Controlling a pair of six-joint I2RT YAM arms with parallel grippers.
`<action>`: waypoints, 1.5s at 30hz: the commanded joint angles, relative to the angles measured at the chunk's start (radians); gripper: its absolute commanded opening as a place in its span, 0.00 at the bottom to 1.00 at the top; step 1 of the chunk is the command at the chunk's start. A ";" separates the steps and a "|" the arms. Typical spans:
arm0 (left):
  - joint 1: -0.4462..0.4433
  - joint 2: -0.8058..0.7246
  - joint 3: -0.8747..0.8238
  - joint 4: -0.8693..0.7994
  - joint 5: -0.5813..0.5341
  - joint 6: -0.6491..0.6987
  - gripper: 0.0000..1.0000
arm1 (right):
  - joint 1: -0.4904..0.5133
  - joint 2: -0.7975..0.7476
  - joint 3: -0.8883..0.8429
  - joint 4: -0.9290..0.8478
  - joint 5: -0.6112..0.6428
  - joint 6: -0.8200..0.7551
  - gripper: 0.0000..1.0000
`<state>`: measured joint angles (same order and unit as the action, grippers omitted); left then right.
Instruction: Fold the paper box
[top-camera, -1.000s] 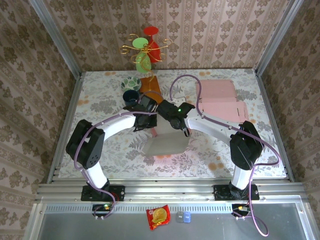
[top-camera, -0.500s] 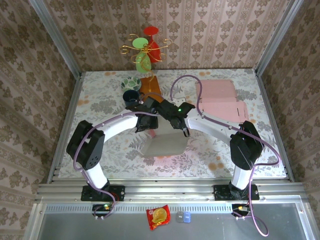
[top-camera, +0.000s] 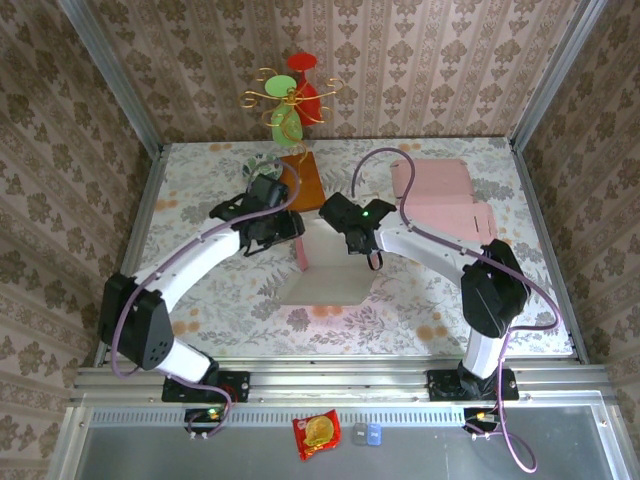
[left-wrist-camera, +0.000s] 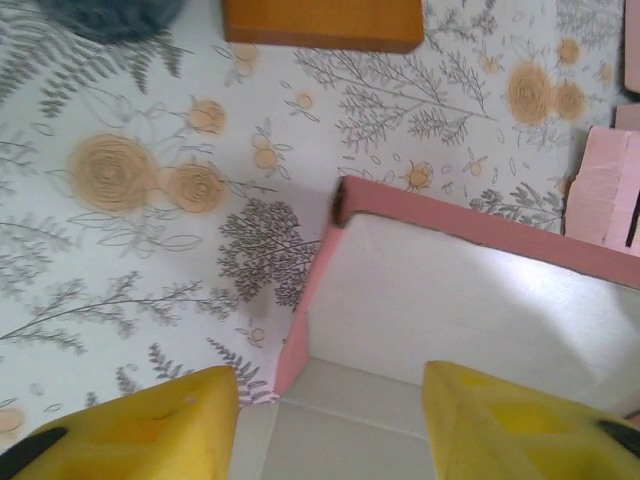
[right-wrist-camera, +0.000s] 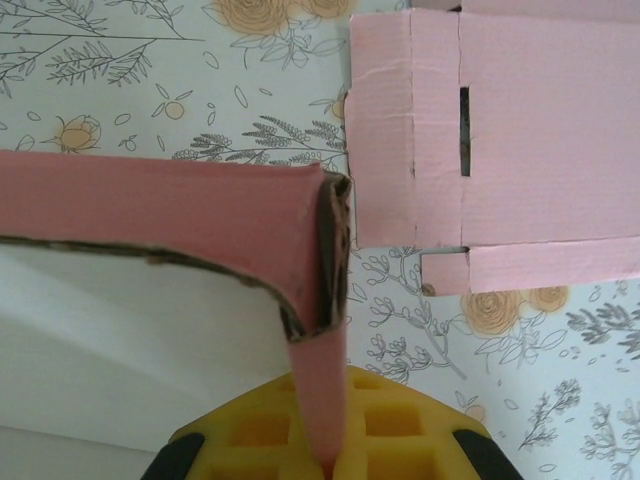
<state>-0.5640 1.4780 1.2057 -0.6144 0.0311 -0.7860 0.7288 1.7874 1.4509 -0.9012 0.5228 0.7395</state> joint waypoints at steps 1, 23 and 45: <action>0.052 -0.045 0.081 -0.117 0.014 -0.022 0.50 | -0.050 -0.004 -0.035 -0.039 -0.102 0.132 0.00; 0.085 -0.207 -0.266 -0.049 0.228 -0.112 0.26 | -0.140 -0.131 -0.448 0.264 -0.710 1.155 0.00; 0.019 0.051 -0.336 0.328 0.304 -0.201 0.24 | -0.168 -0.287 -0.332 0.223 -0.605 0.821 0.48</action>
<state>-0.5484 1.5070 0.8631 -0.3042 0.3195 -0.9733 0.6102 1.5791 1.0817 -0.5789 -0.1944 1.7630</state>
